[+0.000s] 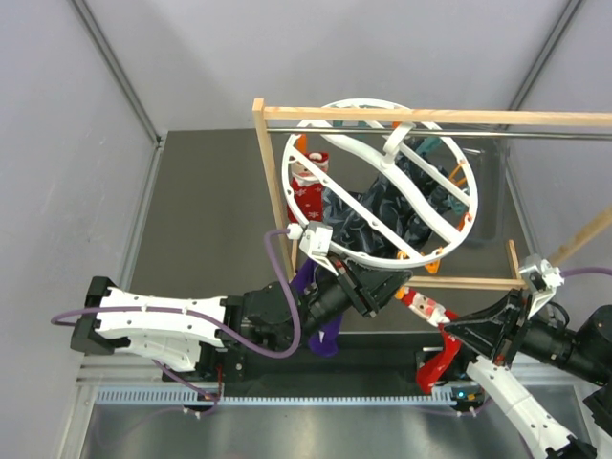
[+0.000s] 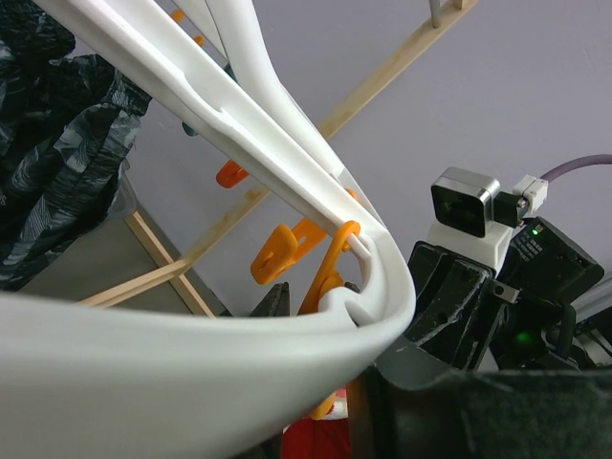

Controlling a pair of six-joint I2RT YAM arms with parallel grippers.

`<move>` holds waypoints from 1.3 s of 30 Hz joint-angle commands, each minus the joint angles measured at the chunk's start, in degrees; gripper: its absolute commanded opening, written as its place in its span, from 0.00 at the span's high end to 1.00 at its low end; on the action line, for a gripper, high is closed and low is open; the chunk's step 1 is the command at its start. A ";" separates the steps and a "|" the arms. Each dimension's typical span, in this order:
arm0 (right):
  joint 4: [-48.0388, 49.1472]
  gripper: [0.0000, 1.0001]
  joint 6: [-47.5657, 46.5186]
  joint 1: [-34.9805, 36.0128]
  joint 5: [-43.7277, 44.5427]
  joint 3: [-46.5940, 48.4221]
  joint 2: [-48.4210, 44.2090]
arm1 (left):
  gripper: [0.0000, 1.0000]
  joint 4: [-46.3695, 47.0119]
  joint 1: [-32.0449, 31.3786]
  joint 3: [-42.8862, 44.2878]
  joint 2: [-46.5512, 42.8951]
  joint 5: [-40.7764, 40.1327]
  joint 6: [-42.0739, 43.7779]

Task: Clip the socks to the hanger
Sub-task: Clamp the sock onto the hanger.

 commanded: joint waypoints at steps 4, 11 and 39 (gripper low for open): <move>3.66 1.00 1.13 0.58 0.05 0.83 1.62 | 1.00 -7.84 1.15 0.33 1.59 -6.72 -6.46; 4.89 1.00 2.01 0.58 -0.30 -0.14 1.27 | 1.00 -7.57 1.15 0.50 1.94 -6.10 -6.47; 16.58 1.00 8.07 0.49 -3.82 -7.70 -1.54 | 1.00 -6.34 1.06 1.29 3.79 -3.99 -7.52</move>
